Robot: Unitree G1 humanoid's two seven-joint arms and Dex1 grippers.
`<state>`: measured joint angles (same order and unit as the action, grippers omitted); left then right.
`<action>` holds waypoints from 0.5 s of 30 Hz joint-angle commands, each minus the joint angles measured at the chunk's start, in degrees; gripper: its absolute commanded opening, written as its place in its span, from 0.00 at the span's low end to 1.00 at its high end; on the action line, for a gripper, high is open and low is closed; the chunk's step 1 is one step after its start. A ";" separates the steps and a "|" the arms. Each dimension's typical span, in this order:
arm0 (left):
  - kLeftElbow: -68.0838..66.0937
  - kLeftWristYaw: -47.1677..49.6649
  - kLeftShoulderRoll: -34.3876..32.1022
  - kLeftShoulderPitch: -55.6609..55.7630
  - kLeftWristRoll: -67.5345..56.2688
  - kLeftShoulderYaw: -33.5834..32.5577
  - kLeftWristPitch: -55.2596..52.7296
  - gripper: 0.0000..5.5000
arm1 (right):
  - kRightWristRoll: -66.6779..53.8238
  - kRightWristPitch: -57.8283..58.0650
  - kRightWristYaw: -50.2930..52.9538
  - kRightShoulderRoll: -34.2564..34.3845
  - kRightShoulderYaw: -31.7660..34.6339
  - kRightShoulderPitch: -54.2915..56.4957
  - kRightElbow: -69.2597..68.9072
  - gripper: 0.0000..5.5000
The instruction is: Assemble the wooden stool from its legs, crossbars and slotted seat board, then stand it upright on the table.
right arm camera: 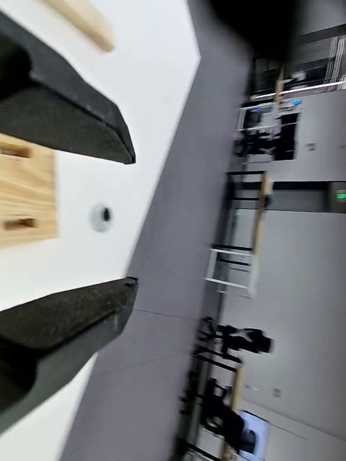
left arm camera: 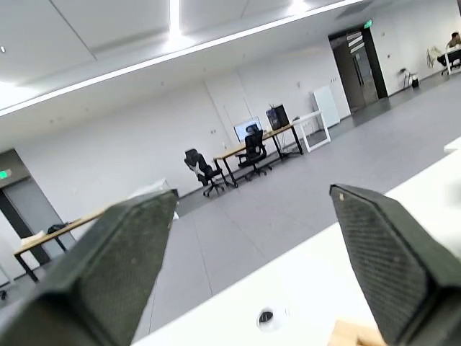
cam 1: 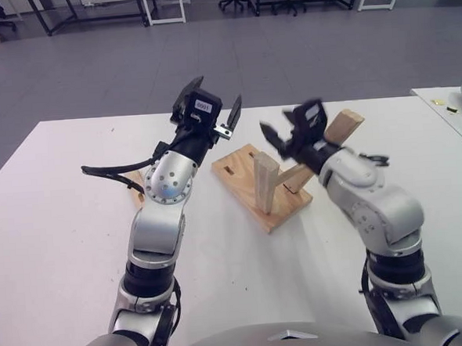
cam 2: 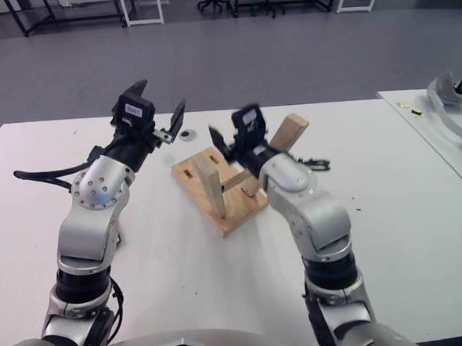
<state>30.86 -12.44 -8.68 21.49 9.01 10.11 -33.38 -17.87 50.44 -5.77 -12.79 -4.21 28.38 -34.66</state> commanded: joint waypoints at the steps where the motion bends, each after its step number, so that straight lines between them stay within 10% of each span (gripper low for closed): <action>1: 2.57 0.11 -0.52 -9.14 -1.20 -1.12 -2.58 0.71 | 2.15 -5.12 -1.94 -8.58 10.16 10.85 0.14 0.53; 6: -0.59 0.33 -8.18 -19.08 4.76 -1.02 -3.21 0.71 | 13.43 -16.41 -4.53 -25.74 19.82 1.15 19.91 0.53; 15: -17.32 -7.10 -9.06 -14.06 3.54 6.54 -4.84 0.71 | 23.83 -45.81 -14.53 -18.13 -1.78 -17.21 51.25 0.53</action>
<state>16.58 -17.23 -16.95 4.96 12.99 15.22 -37.25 3.85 8.82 -19.32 -31.69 -3.41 11.10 12.51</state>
